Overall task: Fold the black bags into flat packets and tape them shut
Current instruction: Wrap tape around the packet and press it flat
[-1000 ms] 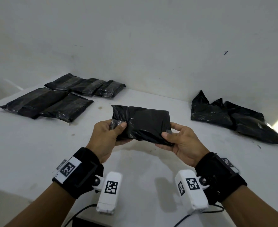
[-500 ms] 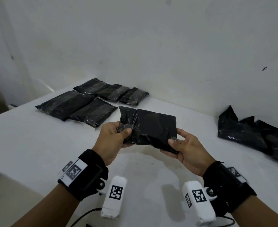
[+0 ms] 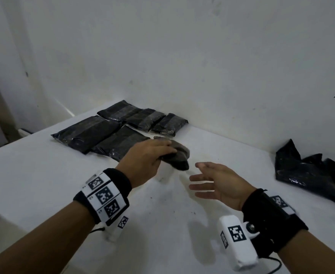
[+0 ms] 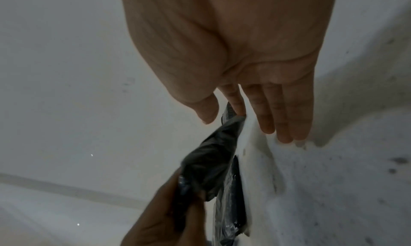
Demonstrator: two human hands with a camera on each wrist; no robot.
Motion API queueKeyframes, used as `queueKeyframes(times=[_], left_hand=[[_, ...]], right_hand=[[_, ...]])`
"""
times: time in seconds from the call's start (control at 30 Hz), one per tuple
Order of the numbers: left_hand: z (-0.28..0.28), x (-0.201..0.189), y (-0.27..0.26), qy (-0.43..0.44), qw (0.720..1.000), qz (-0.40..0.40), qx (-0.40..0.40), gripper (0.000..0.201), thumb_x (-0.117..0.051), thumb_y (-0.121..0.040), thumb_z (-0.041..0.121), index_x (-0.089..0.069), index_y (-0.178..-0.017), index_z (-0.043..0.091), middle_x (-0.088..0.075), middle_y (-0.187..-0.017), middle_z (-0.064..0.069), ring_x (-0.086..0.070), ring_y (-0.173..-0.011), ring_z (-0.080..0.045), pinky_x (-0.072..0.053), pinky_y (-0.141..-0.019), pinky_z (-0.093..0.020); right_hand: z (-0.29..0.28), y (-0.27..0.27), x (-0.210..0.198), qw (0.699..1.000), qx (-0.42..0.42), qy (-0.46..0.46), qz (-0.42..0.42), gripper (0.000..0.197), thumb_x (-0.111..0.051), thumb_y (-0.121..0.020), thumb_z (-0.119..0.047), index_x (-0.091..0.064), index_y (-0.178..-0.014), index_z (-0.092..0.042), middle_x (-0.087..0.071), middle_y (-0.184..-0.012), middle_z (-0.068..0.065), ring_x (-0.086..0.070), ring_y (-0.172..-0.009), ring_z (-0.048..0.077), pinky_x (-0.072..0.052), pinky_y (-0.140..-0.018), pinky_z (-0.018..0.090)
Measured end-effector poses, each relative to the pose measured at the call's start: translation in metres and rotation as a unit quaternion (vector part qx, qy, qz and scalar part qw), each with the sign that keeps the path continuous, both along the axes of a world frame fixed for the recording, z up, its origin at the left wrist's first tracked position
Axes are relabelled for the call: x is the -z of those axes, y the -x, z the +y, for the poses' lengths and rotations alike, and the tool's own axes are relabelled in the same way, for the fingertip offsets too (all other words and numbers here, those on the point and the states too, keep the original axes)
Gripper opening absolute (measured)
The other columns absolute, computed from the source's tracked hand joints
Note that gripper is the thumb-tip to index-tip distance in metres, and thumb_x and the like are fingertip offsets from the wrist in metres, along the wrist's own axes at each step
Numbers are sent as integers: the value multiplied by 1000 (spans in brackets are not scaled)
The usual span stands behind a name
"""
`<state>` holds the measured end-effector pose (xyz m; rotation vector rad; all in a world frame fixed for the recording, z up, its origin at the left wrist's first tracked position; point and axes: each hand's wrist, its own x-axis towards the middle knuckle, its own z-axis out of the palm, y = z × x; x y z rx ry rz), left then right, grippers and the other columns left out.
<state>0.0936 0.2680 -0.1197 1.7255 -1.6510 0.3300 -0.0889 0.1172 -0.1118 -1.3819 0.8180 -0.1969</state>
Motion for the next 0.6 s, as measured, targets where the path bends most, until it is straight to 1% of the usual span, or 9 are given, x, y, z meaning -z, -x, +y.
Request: queueKeyframes(times=[0.1,0.2,0.27,0.33,0.4,0.43,0.5,0.57,0.6], left_hand=[[-1,6,-5,-36,999,-38,6,40,-53,-75,-5,-75,-106,8,-71,-115,-11,-68,-104,-33,-57,-88,-47],[2,5,-6,-82,996,-24,-14,42,-58,-79,-12,-74,-109,12,-68,-123,-8,-61,-119,-30,-52,-97,-48],[4,4,-7,-130,991,-2,-26,42,-58,-83,-10,-71,-114,15,-64,-129,-6,-56,-124,-27,-48,-100,-40],[5,4,-11,-217,975,-12,-46,41,-56,-86,-3,-64,-119,20,-58,-131,0,-52,-123,-22,-48,-95,-35],[4,4,-14,-304,950,-28,-65,42,-60,-85,6,-56,-122,25,-54,-126,4,-51,-119,-19,-49,-92,-36],[3,4,-14,-334,940,-25,-71,43,-66,-83,15,-52,-122,26,-54,-122,6,-52,-115,-18,-50,-90,-38],[0,6,-14,-371,925,-10,-79,52,-75,-76,41,-48,-119,27,-55,-115,8,-53,-106,-15,-50,-87,-40],[-5,7,-13,-378,922,5,-86,56,-71,-74,60,-47,-112,27,-54,-108,10,-53,-97,-14,-50,-82,-38],[-8,7,-13,-375,922,5,-93,52,-65,-78,63,-46,-110,26,-54,-104,10,-53,-93,-13,-48,-78,-36]], right_hand=[[8,-12,-3,999,-4,-50,-20,34,-54,-99,-38,-57,-120,-11,-67,-119,24,-70,-101,39,-57,-88,47],[13,-24,-3,998,-29,-42,-20,35,-51,-101,-37,-60,-121,-9,-66,-120,25,-70,-100,38,-54,-92,47],[17,-32,-3,998,-51,-22,-11,32,-51,-102,-35,-61,-119,-9,-67,-119,24,-69,-104,38,-53,-94,47],[19,-38,-2,998,-61,-9,-2,24,-52,-102,-32,-63,-110,-13,-69,-114,22,-69,-102,37,-54,-94,47],[21,-43,0,998,-61,-7,3,18,-53,-101,-31,-64,-105,-16,-68,-109,18,-66,-97,33,-54,-92,46],[21,-45,2,998,-61,-7,5,17,-54,-101,-30,-64,-104,-16,-66,-108,16,-65,-96,32,-54,-91,47],[21,-49,6,998,-67,-3,10,21,-53,-102,-30,-64,-110,-15,-65,-106,13,-63,-97,30,-53,-93,48],[21,-54,7,997,-75,7,17,28,-52,-102,-32,-64,-118,-12,-64,-104,10,-62,-95,28,-54,-92,46],[20,-56,8,997,-80,13,21,30,-52,-102,-33,-64,-120,-13,-64,-104,9,-62,-93,26,-54,-90,44]])
